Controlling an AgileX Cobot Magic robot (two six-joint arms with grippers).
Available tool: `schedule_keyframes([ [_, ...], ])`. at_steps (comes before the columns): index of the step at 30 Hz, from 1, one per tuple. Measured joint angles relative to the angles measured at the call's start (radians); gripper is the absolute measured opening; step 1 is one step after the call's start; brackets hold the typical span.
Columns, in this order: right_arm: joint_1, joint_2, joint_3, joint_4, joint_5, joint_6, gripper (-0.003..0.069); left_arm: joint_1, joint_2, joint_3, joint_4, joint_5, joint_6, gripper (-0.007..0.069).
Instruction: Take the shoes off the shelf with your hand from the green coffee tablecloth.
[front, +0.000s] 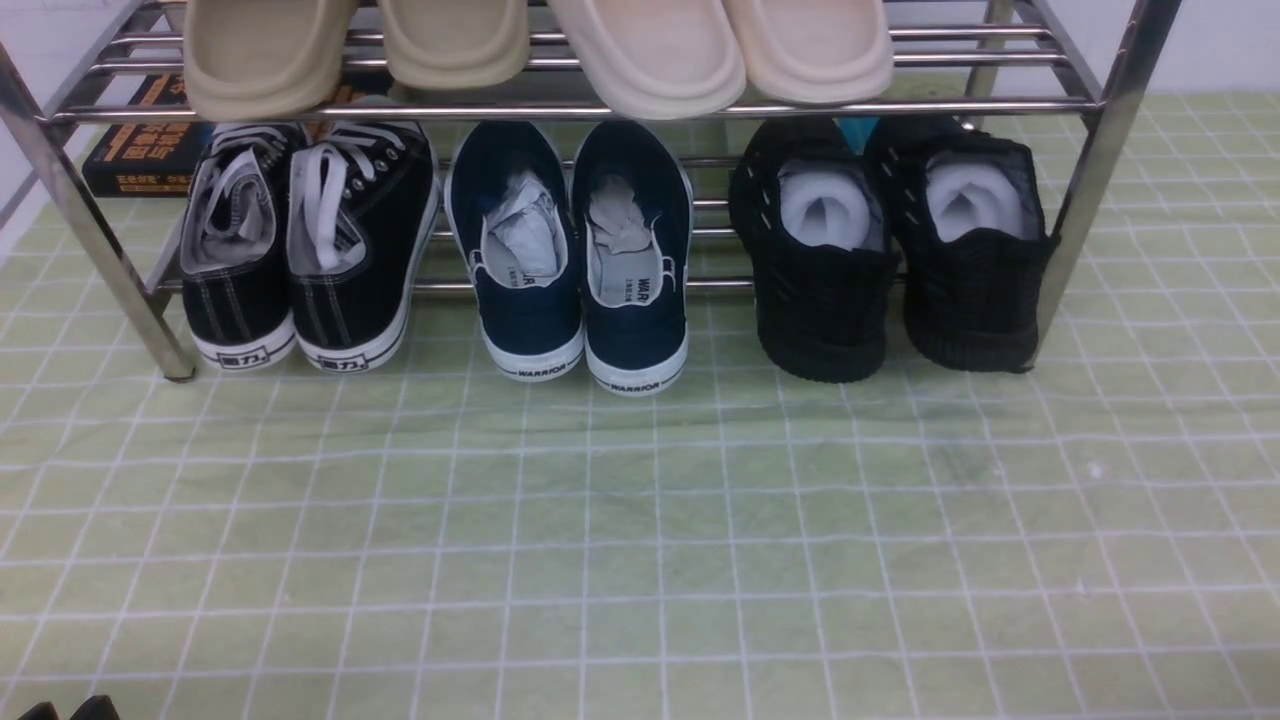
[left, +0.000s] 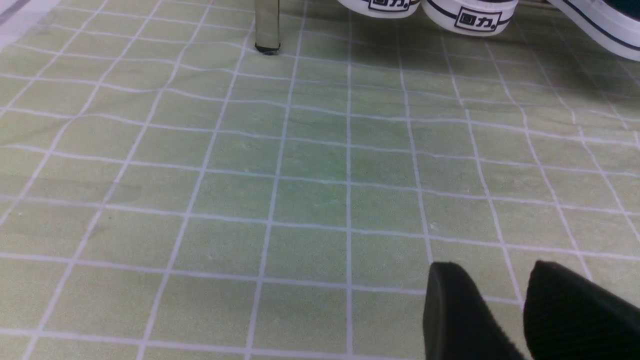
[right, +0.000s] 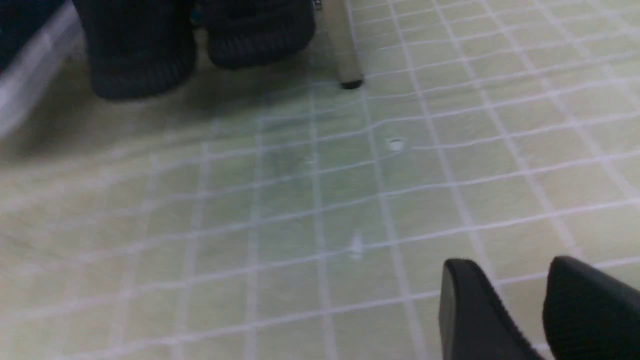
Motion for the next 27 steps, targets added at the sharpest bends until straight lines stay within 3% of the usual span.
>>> schedule_keyframes([
  [2,0.0,0.0,0.004,0.182,-0.003,0.096,0.024,0.0,0.0,0.0,0.0,0.0,0.0,0.0242],
  [4,0.0,0.0,0.006,0.259,-0.003,0.122,0.024,0.0,0.0,0.0,0.0,0.0,0.0,0.0242],
  [11,0.0,0.0,0.007,0.403,-0.006,0.133,0.024,0.0,0.0,0.0,0.0,0.0,0.0,0.0242],
  [17,0.0,0.012,-0.13,0.377,-0.003,0.065,0.0157,0.0,0.0,0.0,0.0,0.0,0.0,0.0242],
  [19,0.0,0.082,-0.272,0.307,0.02,-0.03,0.0059,0.0,0.0,0.0,0.0,0.0,0.0,0.0242],
  [21,0.0,0.154,-0.347,0.245,0.067,-0.074,0.0006,0.0,0.0,0.0,0.0,0.0,0.0,0.0242],
  [25,0.0,0.363,-0.522,0.103,0.252,-0.102,-0.0008,0.0,0.0,0.0,0.0,0.0,0.0,0.0242],
  [26,0.0,0.508,-0.594,0.03,0.364,-0.11,-0.0003,0.0,0.0,0.0,0.0,0.0,0.0,0.0242],
  [27,0.0,0.508,-0.594,0.03,0.364,-0.11,-0.0003,0.0,0.0,0.0,0.0,0.0,0.0,0.0242],
])
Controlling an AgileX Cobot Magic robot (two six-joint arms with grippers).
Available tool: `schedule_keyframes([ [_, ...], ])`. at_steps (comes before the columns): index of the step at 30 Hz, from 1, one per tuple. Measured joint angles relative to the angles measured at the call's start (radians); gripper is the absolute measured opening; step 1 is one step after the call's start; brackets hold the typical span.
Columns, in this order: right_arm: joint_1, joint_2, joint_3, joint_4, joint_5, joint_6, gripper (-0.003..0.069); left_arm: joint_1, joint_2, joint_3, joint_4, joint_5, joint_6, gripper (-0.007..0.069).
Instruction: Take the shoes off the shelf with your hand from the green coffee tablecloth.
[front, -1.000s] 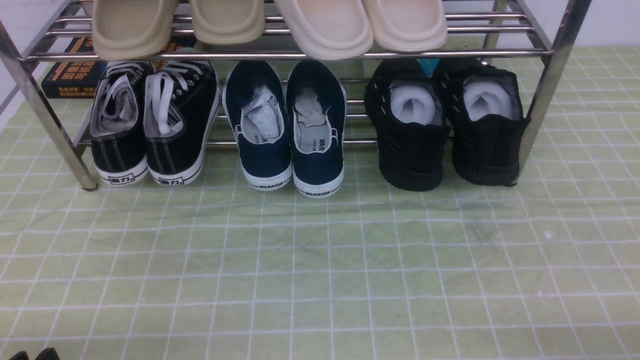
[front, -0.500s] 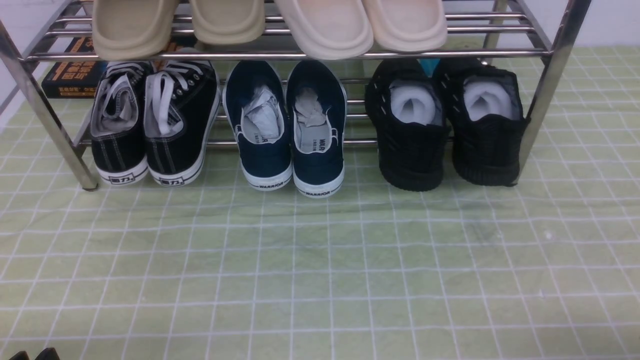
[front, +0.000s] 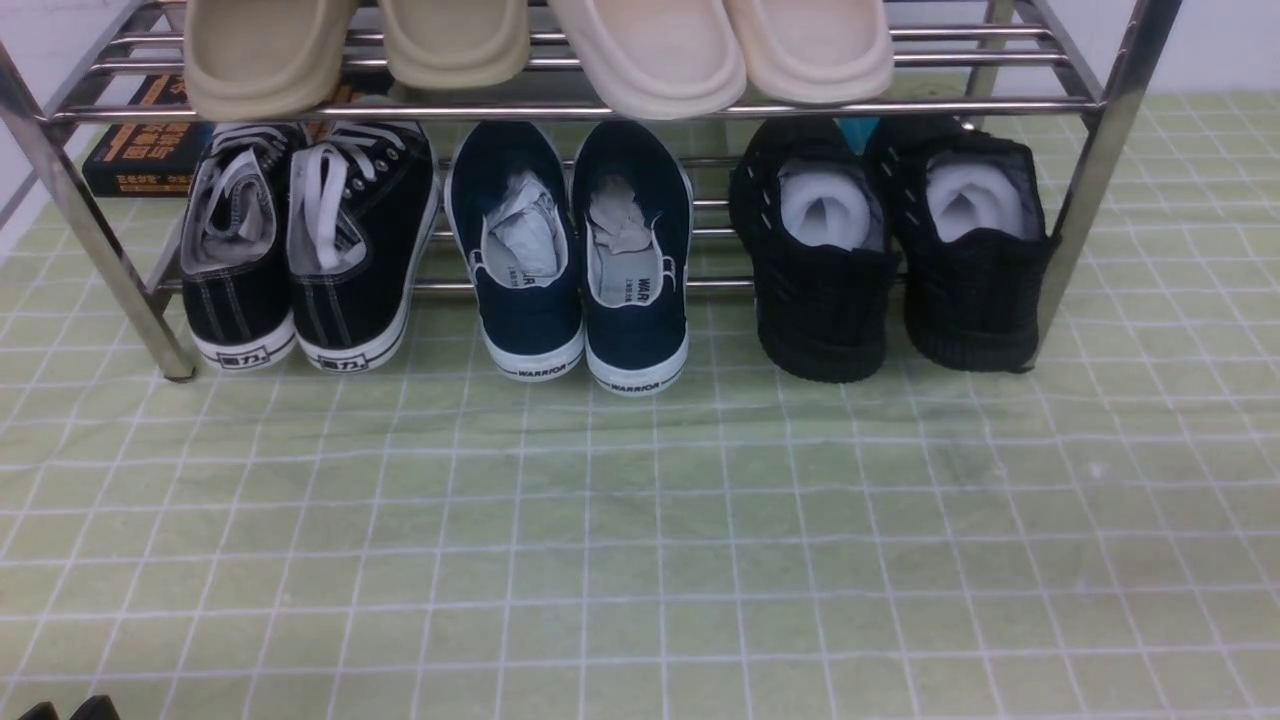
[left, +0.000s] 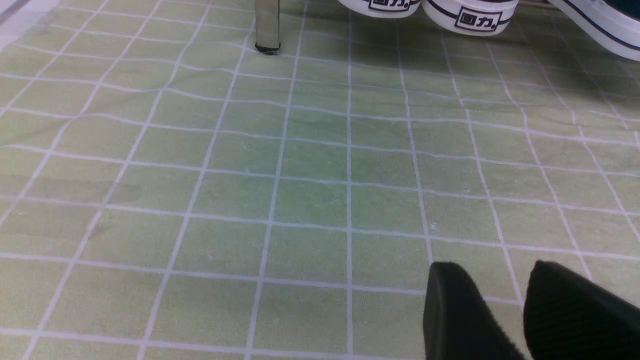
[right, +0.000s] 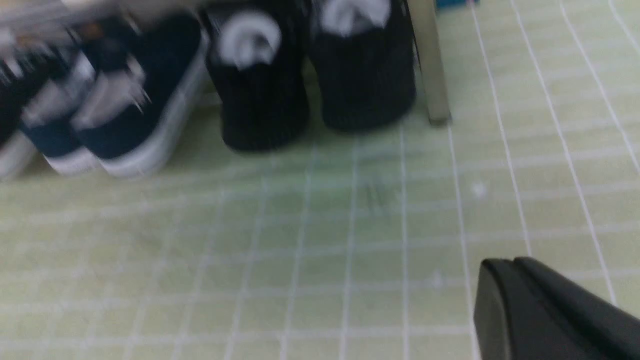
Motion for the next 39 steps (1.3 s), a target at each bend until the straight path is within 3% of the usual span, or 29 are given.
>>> schedule_keyframes([
  [3,0.0,0.226,-0.105,-0.047,0.137,-0.013,0.0001,0.0,0.0,0.0,0.0,0.0,0.0,0.0242],
  [7,0.021,0.436,-0.227,0.036,0.172,-0.143,0.0004,0.0,0.0,0.0,0.0,0.0,0.0,0.0242],
  [10,0.092,0.55,-0.334,0.15,0.17,-0.268,0.0008,0.0,0.0,0.0,0.0,0.0,0.0,0.0242],
  [15,0.201,0.724,-0.546,0.138,0.153,-0.299,0.0019,0.0,0.0,0.0,0.0,0.0,0.0,0.0242],
  [23,0.319,0.978,-0.785,-0.132,0.151,-0.135,0.0074,0.0,0.0,0.0,0.0,0.0,0.0,0.0242],
  [27,0.345,1.129,-0.901,-0.285,0.129,0.008,0.0167,0.0,0.0,0.0,0.0,0.0,0.0,0.0242],
  [29,0.346,1.156,-0.915,-0.305,0.122,0.029,0.0185,0.0,0.0,0.0,0.0,0.0,0.0,0.0242],
  [32,0.346,1.234,-0.965,-0.347,0.07,0.088,0.0268,0.0,0.0,0.0,0.0,0.0,0.0,0.0242],
  [39,0.347,1.296,-0.981,-0.356,-0.049,0.135,0.0314,0.0,0.0,0.0,0.0,0.0,0.0,0.0242],
])
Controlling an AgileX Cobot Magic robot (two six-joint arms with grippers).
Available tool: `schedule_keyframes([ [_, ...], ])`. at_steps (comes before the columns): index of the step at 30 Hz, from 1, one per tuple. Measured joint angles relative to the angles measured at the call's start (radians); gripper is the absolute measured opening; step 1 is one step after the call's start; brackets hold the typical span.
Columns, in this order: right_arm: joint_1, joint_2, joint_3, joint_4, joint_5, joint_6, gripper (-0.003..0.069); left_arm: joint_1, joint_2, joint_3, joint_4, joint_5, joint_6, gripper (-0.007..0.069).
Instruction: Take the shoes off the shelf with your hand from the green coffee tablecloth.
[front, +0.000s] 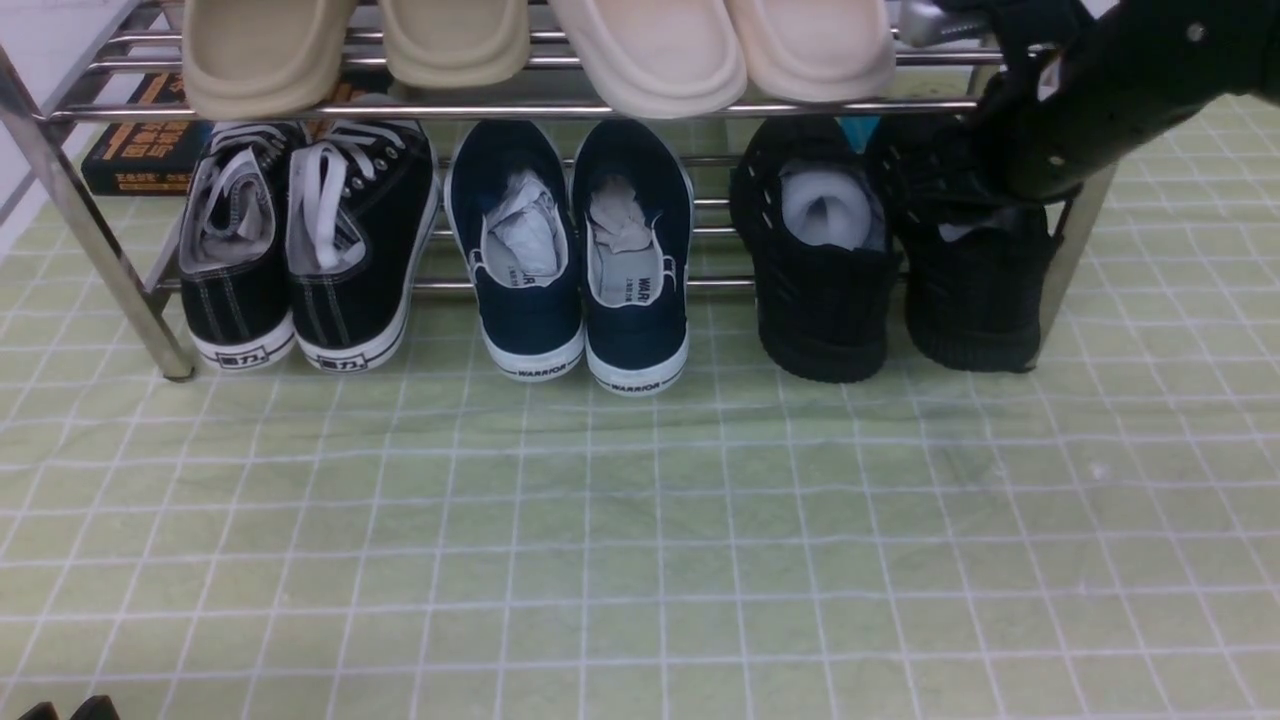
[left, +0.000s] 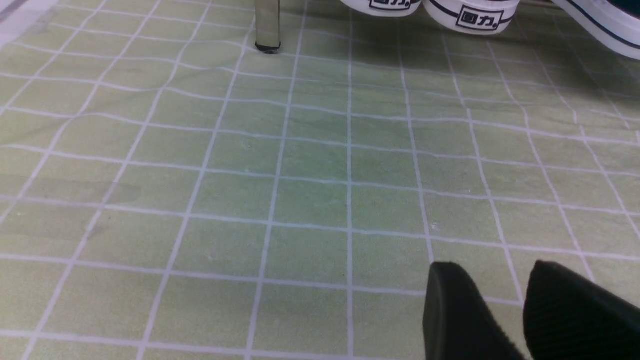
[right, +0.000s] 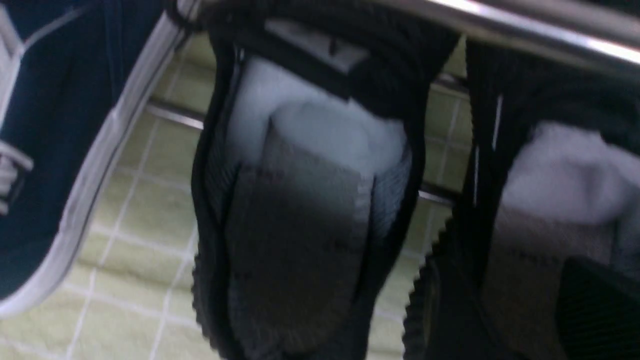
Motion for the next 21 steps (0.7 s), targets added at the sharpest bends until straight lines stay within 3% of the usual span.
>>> schedule_keyframes([
  [16,0.0,0.11,-0.001,-0.112,-0.077,0.074,0.0314,0.0,0.0,0.0,0.0,0.0,0.0,0.0242],
  [18,0.0,0.116,-0.001,-0.13,-0.079,0.081,0.03,0.0,0.0,0.0,0.0,0.0,0.0,0.0242],
  [21,0.0,0.121,-0.002,-0.158,-0.069,0.094,0.02,0.0,0.0,0.0,0.0,0.0,0.0,0.0242],
])
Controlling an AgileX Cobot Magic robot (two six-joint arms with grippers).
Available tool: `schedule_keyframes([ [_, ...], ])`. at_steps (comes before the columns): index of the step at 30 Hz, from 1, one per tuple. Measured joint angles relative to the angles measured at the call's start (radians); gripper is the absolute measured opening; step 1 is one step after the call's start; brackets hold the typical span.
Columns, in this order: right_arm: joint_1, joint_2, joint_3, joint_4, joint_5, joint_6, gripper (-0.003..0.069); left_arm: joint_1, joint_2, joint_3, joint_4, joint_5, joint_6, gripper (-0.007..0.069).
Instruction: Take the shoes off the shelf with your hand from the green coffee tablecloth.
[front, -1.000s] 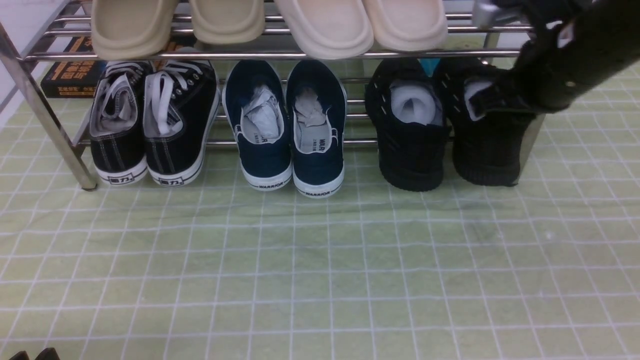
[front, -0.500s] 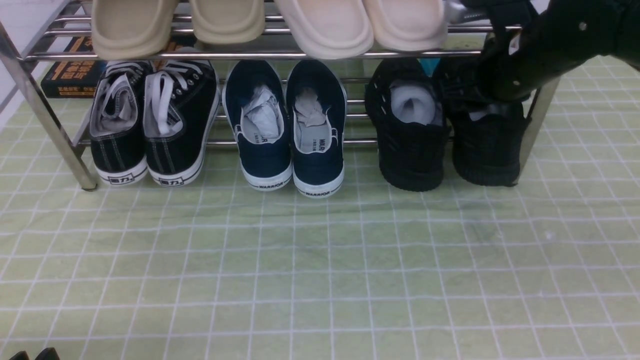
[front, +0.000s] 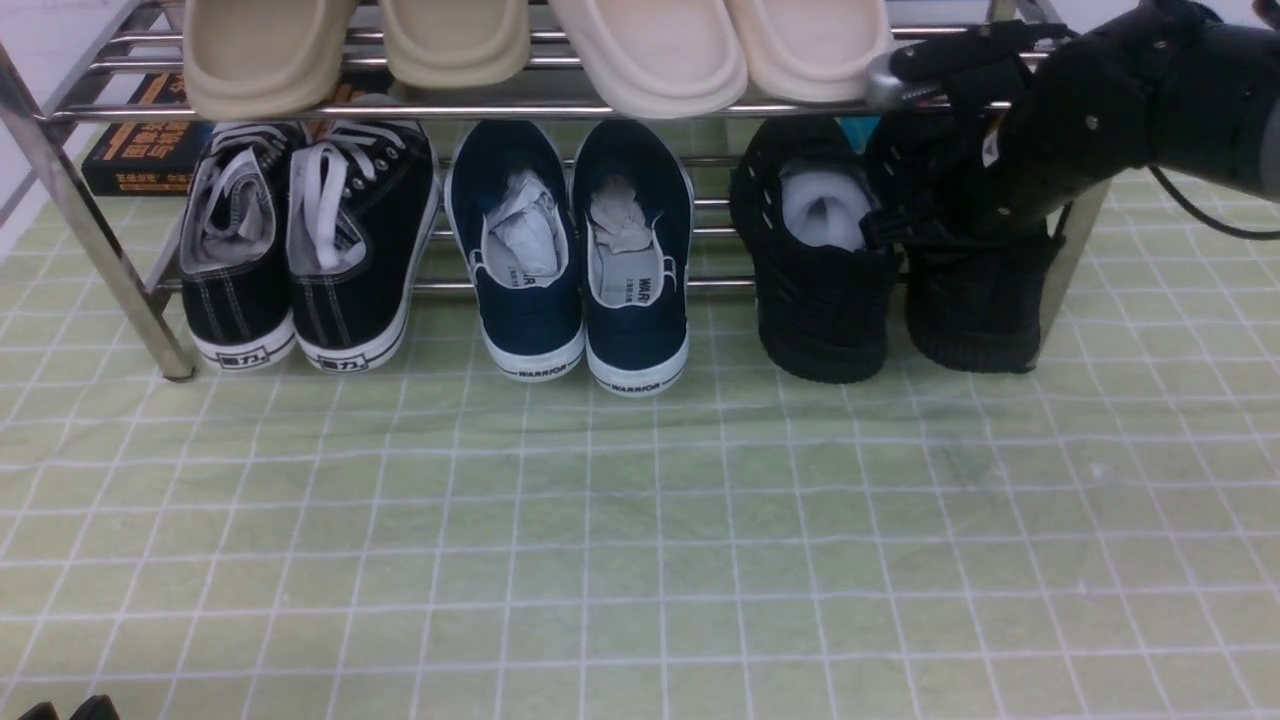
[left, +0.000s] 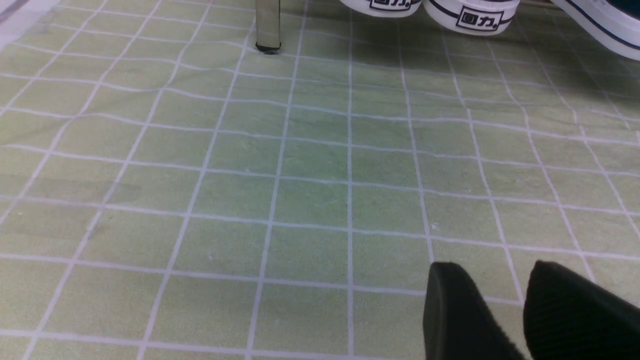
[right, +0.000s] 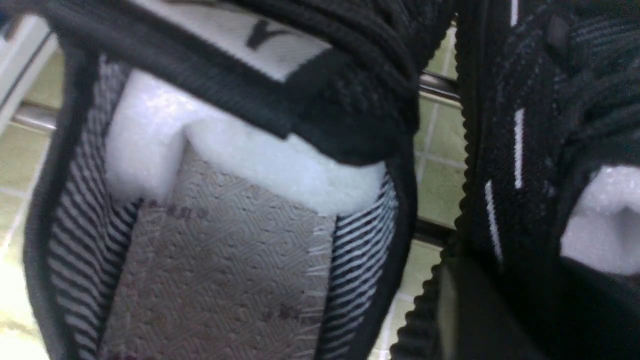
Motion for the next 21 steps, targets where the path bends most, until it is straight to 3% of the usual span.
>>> schedule_keyframes([
  [4,0.001,-0.012,-0.003,-0.004,0.031,0.001,0.001,0.0,0.0,0.0,0.0,0.0,0.0,0.0242],
  [21,0.03,-0.292,-0.114,0.054,0.473,-0.005,0.0002,0.0,0.0,0.0,0.0,0.0,0.0,0.0242],
])
